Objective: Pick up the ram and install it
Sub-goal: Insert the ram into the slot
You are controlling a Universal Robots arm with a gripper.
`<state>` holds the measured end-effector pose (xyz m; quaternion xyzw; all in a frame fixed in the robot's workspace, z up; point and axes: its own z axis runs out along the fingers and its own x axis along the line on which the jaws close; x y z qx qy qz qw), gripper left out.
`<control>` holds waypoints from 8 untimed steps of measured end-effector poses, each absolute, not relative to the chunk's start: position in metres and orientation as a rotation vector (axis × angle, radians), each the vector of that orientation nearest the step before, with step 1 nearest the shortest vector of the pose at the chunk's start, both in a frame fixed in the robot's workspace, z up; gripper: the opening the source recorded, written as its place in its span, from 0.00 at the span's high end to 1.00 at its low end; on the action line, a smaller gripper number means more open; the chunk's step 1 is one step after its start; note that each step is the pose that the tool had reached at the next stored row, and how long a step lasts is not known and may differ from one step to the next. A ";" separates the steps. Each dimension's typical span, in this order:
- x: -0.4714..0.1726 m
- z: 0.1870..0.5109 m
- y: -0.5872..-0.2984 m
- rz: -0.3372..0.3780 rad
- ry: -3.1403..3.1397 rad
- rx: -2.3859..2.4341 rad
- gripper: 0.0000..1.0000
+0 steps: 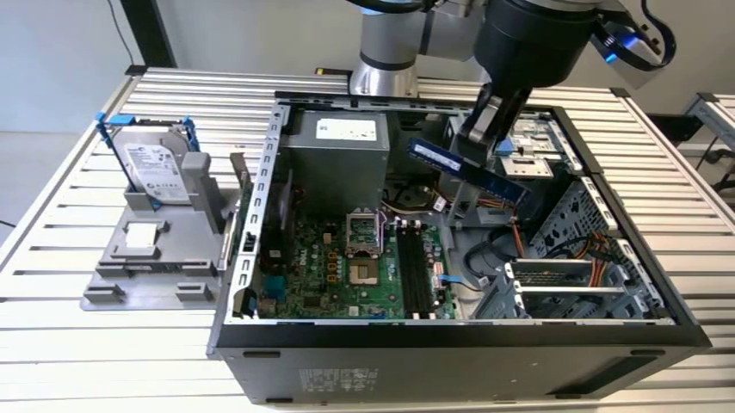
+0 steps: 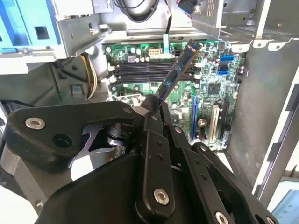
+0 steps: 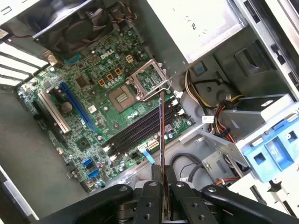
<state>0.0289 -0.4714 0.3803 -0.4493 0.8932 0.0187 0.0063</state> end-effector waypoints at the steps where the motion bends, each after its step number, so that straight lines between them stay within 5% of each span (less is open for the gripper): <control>1: 0.029 0.380 -0.471 0.058 2.803 -1.389 1.00; 8: 0.029 0.380 -0.471 0.057 2.862 -1.258 1.00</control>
